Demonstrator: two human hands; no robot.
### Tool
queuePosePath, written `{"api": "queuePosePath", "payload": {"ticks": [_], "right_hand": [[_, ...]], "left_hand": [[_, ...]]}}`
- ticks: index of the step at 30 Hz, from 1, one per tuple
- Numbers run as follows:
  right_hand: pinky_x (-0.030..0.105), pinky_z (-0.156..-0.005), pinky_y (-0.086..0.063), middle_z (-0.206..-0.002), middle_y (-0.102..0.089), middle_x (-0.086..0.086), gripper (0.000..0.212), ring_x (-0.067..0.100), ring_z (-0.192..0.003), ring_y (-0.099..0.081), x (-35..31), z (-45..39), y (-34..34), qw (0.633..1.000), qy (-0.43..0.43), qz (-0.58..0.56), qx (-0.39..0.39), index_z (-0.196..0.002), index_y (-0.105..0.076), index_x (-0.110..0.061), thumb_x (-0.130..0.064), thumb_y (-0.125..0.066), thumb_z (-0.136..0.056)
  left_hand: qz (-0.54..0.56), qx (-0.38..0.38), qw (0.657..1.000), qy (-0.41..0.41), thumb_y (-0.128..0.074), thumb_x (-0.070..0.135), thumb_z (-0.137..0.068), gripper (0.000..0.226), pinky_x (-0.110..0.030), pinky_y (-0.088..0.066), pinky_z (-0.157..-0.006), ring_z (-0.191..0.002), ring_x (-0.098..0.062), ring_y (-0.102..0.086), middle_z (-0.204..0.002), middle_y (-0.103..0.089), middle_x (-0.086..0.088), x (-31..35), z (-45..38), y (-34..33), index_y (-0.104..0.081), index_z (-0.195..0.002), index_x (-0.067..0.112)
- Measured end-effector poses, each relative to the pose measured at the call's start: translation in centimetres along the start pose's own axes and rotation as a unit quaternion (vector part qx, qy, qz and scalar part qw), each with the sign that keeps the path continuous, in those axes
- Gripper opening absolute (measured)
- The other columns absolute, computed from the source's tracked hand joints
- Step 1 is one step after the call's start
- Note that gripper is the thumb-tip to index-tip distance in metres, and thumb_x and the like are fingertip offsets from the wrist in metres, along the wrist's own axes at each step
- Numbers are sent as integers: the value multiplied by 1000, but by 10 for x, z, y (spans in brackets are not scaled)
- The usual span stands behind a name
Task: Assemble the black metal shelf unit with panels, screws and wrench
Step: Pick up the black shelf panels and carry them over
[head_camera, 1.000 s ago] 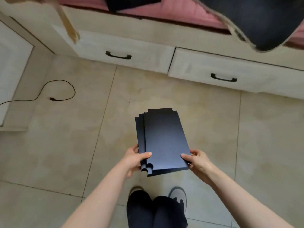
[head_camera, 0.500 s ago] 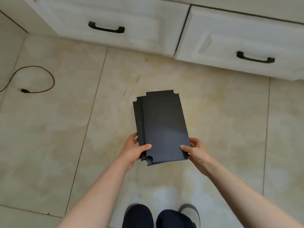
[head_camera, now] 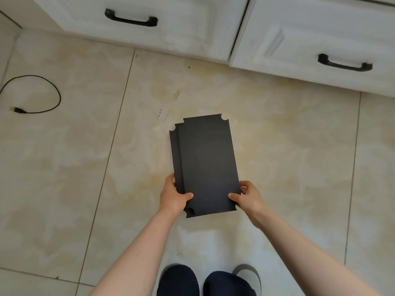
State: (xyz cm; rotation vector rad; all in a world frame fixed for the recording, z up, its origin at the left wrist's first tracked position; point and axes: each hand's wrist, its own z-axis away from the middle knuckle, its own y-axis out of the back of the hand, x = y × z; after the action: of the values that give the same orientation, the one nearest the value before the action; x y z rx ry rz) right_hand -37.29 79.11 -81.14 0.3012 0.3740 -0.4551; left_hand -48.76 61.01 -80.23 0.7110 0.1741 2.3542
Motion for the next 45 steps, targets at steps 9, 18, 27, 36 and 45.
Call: {"api": "queuePosePath", "payload": {"ticks": [9, 18, 27, 36, 45], "right_hand": [[31, -87, -47, -124, -58, 2, 48, 23, -108, -56, -4, -2, -16, 995, -7, 101, -17, -137, -50, -8, 8, -52, -91], [45, -105, -45, -133, -54, 12, 44, 33, -120, -53, -44, 88, -1, 981, -28, 191, 15, -139, -45, -4, -10, -53, -96], [44, -103, -47, -122, -63, 10, 35, 26, -113, -58, -153, 261, 2, 966, 66, 250, -22, -130, -54, -7, -10, -53, -95], [29, -93, -48, -123, -62, 6, 35, 19, -111, -58, -229, 454, -21, 888, 217, 382, -132, -133, -53, -10, -11, -50, -98], [10, -66, -41, -107, -63, -2, 28, 11, -96, -59, -220, 619, -37, 796, 305, 471, -229, -125, -58, -14, -15, -50, -97]], "left_hand": [[-4, 21, 1000, 14, -70, -8, -85, 79, -50, -51, -102, -122, -32, -59, -142, -55, -10, -11, -2, 4, -34, -152, 15], [-66, -29, 997, 30, -64, 8, -95, 53, -42, -47, -105, -125, -29, -55, -142, -54, -12, 18, 83, 43, -44, -144, 8], [-140, 9, 988, -67, -50, 17, -101, 37, -23, -40, -79, -94, -15, -57, -100, -59, 5, 83, 250, 129, -55, -137, 16], [-29, 135, 989, -54, -53, 14, -99, 25, -25, -41, -74, -88, -13, -61, -98, -66, 5, 110, 437, 190, -63, -122, 19], [142, 235, 962, 6, -55, 13, -100, 21, -26, -51, -84, -95, -18, -67, -100, -73, -1, 75, 634, 212, -65, -119, 15]]}}
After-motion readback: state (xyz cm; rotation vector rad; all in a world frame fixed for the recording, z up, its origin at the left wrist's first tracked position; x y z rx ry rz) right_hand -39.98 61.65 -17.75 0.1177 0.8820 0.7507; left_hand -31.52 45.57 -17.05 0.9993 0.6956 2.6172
